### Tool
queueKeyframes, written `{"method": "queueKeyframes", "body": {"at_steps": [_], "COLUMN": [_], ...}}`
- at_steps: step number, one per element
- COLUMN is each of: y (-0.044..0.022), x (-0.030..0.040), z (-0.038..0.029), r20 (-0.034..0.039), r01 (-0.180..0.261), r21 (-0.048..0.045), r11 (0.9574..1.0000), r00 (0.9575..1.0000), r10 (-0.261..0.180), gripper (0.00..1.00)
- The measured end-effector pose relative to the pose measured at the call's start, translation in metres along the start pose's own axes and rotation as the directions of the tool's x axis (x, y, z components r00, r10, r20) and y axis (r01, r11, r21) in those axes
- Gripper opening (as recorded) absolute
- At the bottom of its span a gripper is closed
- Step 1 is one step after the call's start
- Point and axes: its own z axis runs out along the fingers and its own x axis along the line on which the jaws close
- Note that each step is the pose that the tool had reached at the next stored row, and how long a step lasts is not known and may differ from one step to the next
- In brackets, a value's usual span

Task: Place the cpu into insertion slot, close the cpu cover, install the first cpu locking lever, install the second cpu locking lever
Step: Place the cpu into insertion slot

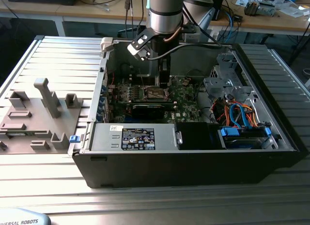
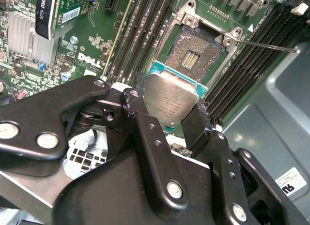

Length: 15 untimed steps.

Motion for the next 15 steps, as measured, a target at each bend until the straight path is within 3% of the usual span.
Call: {"method": "queueKeyframes", "body": {"at_steps": [4,15], "y": [-0.0004,-0.0022], "x": [0.0,0.0008], "z": [0.0045,0.0047], "r20": [0.0,-0.0002], "r01": [0.0,0.003], "r21": [0.0,0.0], "r11": [1.0,1.0], "r00": [1.0,1.0], "r10": [0.0,-0.003], "gripper": [0.54,0.54]}}
